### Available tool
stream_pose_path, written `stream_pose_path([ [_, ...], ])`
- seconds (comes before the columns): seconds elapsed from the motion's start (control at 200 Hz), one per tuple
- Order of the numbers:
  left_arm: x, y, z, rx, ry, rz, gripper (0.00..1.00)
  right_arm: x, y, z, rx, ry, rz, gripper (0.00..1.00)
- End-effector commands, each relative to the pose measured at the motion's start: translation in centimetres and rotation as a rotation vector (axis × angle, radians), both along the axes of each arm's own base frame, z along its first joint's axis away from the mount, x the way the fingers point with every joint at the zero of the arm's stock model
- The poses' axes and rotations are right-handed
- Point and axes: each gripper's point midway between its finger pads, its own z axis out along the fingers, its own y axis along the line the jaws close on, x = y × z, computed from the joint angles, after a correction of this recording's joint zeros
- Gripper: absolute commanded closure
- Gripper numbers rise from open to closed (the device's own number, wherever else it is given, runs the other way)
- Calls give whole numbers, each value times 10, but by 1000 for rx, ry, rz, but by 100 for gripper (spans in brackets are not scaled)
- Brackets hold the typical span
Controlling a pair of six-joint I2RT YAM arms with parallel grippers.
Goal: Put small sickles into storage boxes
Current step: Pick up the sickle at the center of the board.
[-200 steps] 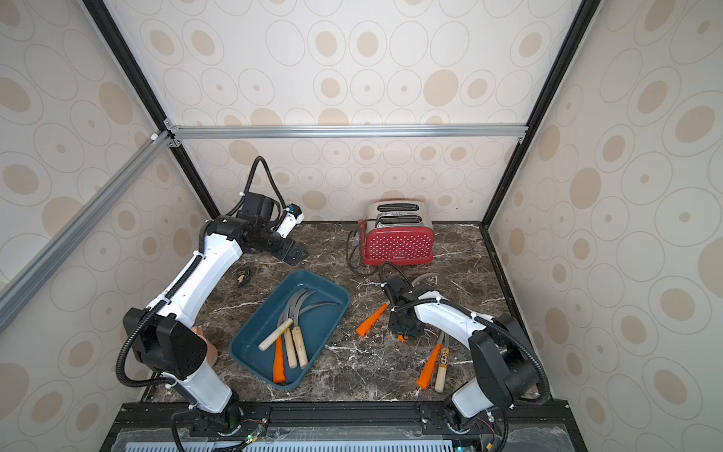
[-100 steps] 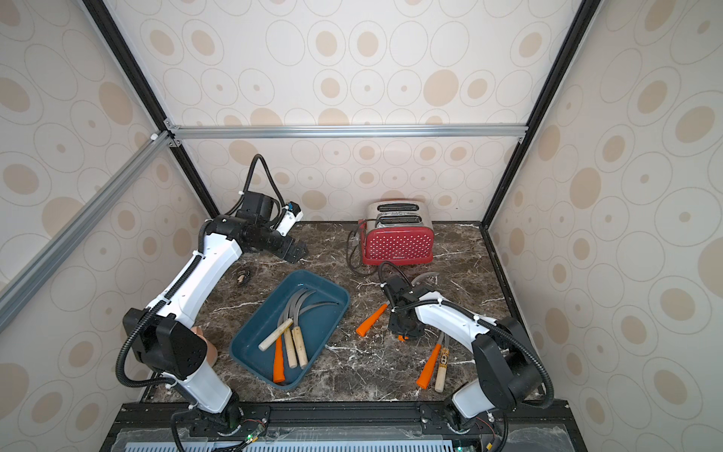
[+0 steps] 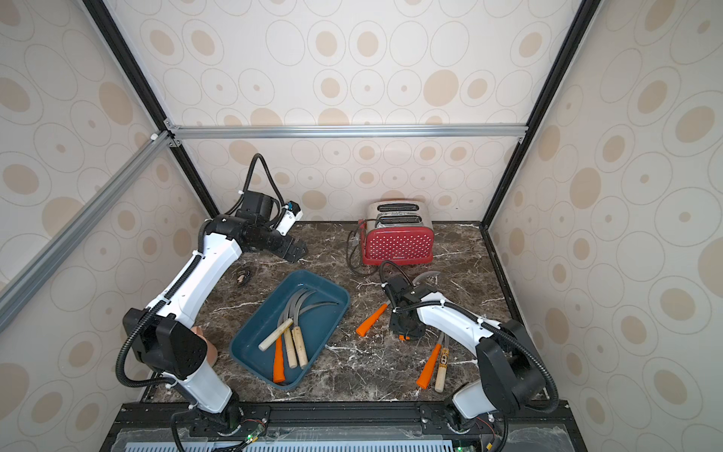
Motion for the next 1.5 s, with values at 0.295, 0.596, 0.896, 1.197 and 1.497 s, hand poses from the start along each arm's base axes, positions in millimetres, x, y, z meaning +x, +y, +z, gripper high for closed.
stream_pose_path([
  [0.295, 6, -2, 19, -7, -48, -7, 1, -6, -8, 13, -31, -28, -23, 98],
  [0.596, 14, -1, 22, -12, -61, 27, 1, -2, -5, 29, -30, -59, -5, 99],
  [0.896, 28, 7, 29, -12, -84, 113, 1, 5, 20, 64, -24, -128, 57, 99],
  [1.197, 51, 47, 55, -129, -102, 307, 1, 11, 73, 93, 17, -186, 162, 98],
  [1.497, 50, 79, 69, -98, -140, 385, 1, 12, 149, 92, 105, -205, 289, 98],
])
